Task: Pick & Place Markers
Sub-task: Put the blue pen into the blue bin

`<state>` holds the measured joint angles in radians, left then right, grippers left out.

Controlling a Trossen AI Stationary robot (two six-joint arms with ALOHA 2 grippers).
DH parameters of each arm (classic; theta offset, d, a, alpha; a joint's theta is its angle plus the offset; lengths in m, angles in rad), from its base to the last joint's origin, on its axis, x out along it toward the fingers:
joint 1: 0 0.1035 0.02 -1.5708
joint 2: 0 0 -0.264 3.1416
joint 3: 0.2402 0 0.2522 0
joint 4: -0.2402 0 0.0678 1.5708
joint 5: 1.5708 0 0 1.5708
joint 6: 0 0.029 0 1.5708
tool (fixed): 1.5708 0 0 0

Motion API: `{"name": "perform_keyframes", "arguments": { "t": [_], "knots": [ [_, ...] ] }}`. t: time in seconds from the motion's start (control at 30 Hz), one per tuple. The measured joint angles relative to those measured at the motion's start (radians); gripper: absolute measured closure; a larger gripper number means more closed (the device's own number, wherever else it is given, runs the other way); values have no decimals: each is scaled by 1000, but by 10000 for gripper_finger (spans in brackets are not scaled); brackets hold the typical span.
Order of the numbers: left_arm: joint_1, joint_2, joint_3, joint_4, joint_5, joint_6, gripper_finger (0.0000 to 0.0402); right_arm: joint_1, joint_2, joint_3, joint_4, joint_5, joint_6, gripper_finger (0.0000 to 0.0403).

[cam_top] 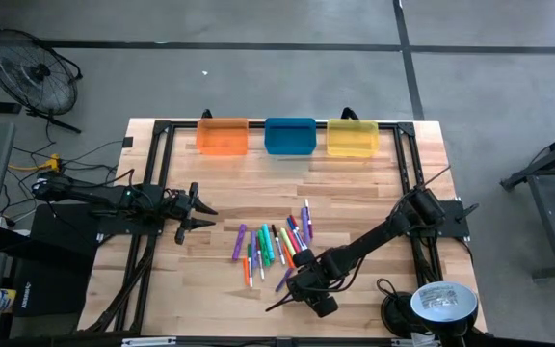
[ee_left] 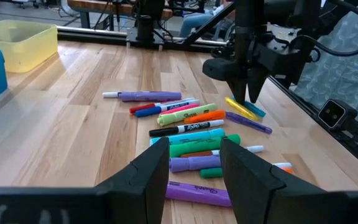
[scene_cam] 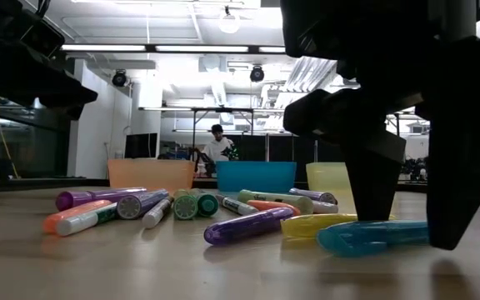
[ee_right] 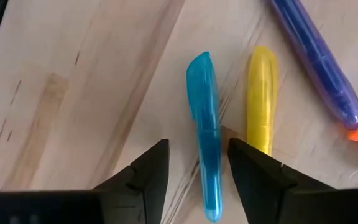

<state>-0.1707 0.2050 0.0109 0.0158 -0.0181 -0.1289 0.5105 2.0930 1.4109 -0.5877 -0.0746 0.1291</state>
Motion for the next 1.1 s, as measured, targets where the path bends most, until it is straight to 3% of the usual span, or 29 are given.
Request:
{"name": "perform_keyframes", "arguments": {
  "t": [0.27, 0.63, 0.93, 1.1],
  "knots": [
    [0, 0, 0, 0, 0, 0, 262, 0, 40, 3, -17, 8, 1, 266],
    [0, 0, 0, 0, 0, 0, 262, 20, 48, 1, -35, 133, 24, 309],
    [0, 0, 0, 0, 0, 0, 262, 40, 48, 0, -37, 149, 29, 329],
    [0, 0, 0, 0, 0, 0, 262, 41, 49, 0, -36, 146, 73, 361]
  ]
}}
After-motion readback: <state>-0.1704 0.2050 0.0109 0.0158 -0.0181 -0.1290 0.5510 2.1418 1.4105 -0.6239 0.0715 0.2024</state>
